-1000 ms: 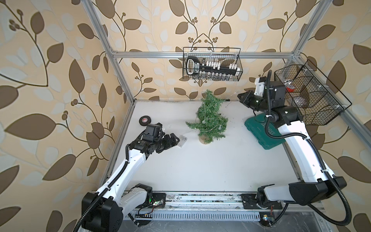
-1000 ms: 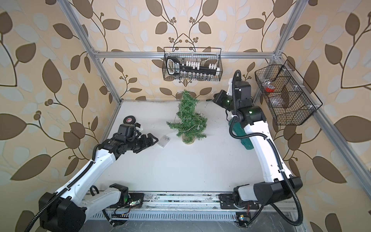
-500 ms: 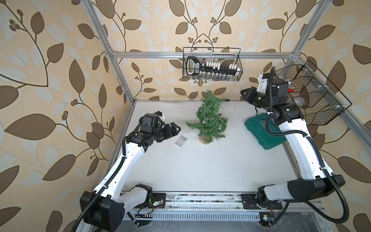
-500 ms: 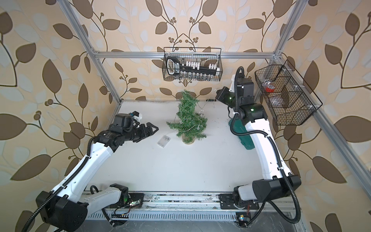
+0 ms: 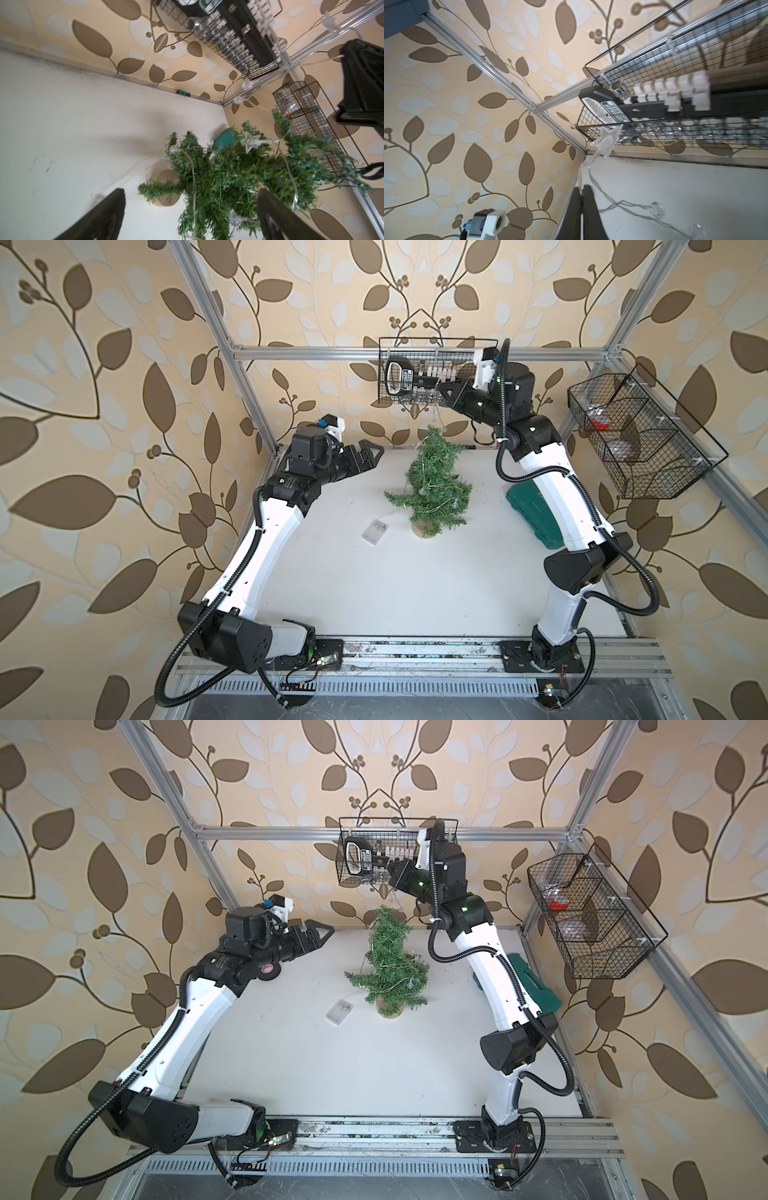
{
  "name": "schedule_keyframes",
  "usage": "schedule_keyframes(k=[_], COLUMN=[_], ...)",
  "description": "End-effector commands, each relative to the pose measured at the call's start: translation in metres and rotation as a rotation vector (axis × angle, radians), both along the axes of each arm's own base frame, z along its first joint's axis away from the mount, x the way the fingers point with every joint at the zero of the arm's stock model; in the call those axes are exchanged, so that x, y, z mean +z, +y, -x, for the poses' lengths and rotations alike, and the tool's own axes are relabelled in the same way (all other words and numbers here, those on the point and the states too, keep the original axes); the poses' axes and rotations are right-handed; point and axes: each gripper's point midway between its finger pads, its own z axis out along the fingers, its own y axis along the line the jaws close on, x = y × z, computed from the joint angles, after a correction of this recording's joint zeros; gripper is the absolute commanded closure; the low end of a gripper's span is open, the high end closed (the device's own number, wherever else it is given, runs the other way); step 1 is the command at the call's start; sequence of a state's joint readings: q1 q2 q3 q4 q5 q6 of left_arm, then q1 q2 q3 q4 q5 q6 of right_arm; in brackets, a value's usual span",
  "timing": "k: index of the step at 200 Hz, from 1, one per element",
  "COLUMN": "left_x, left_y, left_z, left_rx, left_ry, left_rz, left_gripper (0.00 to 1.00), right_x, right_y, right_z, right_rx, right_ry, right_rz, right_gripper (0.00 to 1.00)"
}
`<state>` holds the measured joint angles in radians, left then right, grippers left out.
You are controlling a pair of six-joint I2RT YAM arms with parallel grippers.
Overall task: Remove string lights from the small christmas tree
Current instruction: Remove the light string from the Christmas tree.
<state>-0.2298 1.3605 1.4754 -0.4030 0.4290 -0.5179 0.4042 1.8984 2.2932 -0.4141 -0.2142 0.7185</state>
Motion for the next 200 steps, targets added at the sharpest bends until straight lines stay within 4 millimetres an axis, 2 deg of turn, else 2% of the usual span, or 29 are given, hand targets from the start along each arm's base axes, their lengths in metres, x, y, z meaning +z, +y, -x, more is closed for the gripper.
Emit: schedule_keyframes(k=[1,8,11,30,54,85,143,181,200], left_x=[0.066,0.078,0.071,0.084,0.098,0.102,0.111,0.111,0.108], left_y=[-0.023,-0.027,-0.031,-0.043,-0.06,-0.079,-0.093,-0.094,-0.095], left_z=[-0.007,-0.008,-0.018,-0.031,-0.035,-0.038,-0.052,-0.061,-0.065], left_rx=[-0.137,-0.158,-0.169,-0.217,-0.266,-0.298,-0.306,-0.3,-0.296], left_ry=[-0.25,-0.287,-0.273,-0.329,-0.445,-0.52,-0.556,-0.558,-0.556], left_rz=[0.029,0.039,0.038,0.053,0.064,0.039,0.045,0.014,0.0], left_gripper=[0.03,0.03,0.04,0.07,0.12,0.14,0.16,0.21,0.28], right_x=[0.044,0.046,0.046,0.049,0.05,0.05,0.046,0.046,0.046], right_y=[0.019,0.025,0.027,0.04,0.047,0.05,0.051,0.049,0.05], right_z=[0.014,0.016,0.016,0.022,0.028,0.033,0.038,0.039,0.04], right_rx=[0.09,0.114,0.123,0.172,0.196,0.212,0.226,0.223,0.227], right_ry=[-0.129,-0.136,-0.137,-0.146,-0.15,-0.147,-0.132,-0.134,-0.131], right_rz=[-0.085,-0.094,-0.097,-0.109,-0.113,-0.114,-0.108,-0.107,-0.11], right_gripper=[1.0,1.0,1.0,1.0,1.0,1.0,1.0,1.0,1.0])
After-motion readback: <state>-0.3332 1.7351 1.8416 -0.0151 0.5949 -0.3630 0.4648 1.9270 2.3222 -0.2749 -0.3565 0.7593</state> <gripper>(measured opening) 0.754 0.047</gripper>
